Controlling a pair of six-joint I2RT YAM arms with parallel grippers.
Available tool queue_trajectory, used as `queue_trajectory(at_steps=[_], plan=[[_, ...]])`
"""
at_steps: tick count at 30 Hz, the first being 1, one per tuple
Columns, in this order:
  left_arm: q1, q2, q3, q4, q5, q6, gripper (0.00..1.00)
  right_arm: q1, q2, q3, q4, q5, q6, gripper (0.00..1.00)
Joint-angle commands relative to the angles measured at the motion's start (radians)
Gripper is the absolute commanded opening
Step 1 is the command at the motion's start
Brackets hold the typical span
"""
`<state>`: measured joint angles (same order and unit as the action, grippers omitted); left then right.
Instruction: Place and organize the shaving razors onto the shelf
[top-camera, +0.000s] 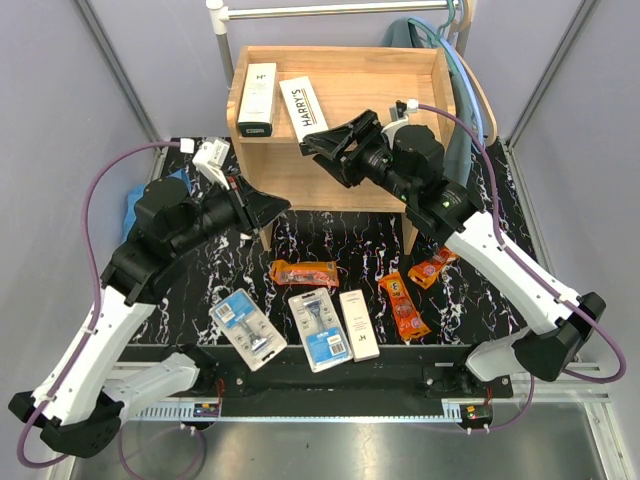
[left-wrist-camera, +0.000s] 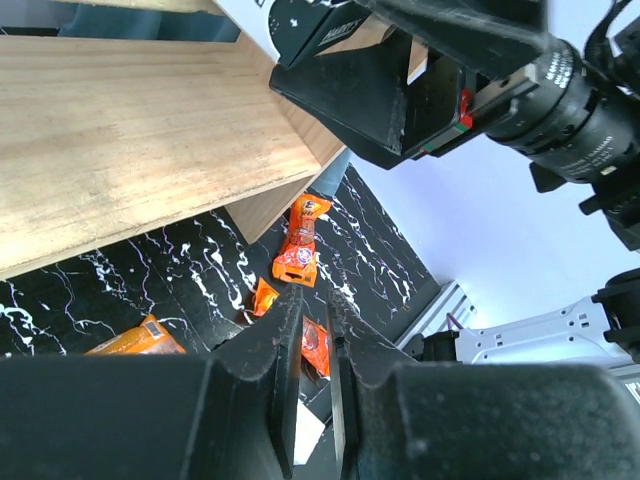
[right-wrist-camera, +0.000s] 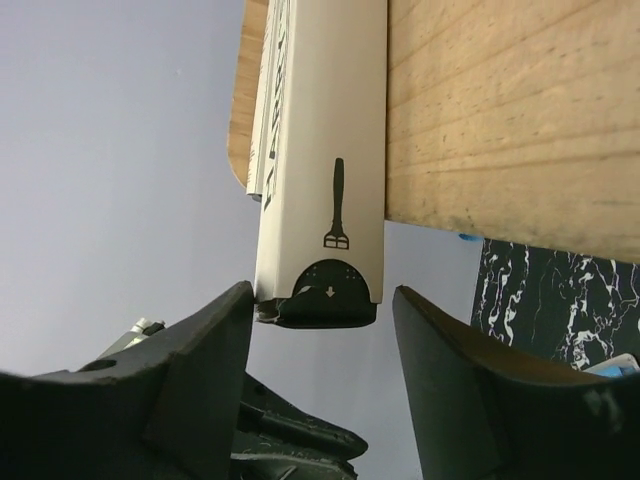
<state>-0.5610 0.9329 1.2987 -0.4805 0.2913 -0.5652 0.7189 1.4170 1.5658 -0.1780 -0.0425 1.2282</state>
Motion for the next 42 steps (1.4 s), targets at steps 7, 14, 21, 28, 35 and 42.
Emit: queue_trajectory(at_steps=[7,14,21,28,35,42], plan=[[-0.002,-0.04,-0.047,0.029,-0.009,0.014,0.18,-0.007,-0.029,0.016,0.063,0.078,0.007,0.52],[-0.002,-0.057,-0.085,0.036,-0.012,0.011,0.19,-0.009,0.002,0.043,0.081,0.049,0.013,0.44],[-0.004,-0.077,-0.113,0.037,-0.017,0.013,0.19,-0.007,0.063,0.096,0.089,0.006,0.02,0.43],[-0.002,-0.088,-0.124,0.034,-0.024,0.018,0.2,-0.007,0.115,0.141,0.118,-0.036,0.039,0.46],[-0.002,-0.095,-0.137,0.034,-0.026,0.019,0.2,-0.006,0.178,0.207,0.133,-0.068,0.048,0.49],[-0.002,-0.108,-0.142,0.023,-0.035,0.027,0.2,-0.006,0.221,0.227,0.144,-0.097,0.076,0.54]])
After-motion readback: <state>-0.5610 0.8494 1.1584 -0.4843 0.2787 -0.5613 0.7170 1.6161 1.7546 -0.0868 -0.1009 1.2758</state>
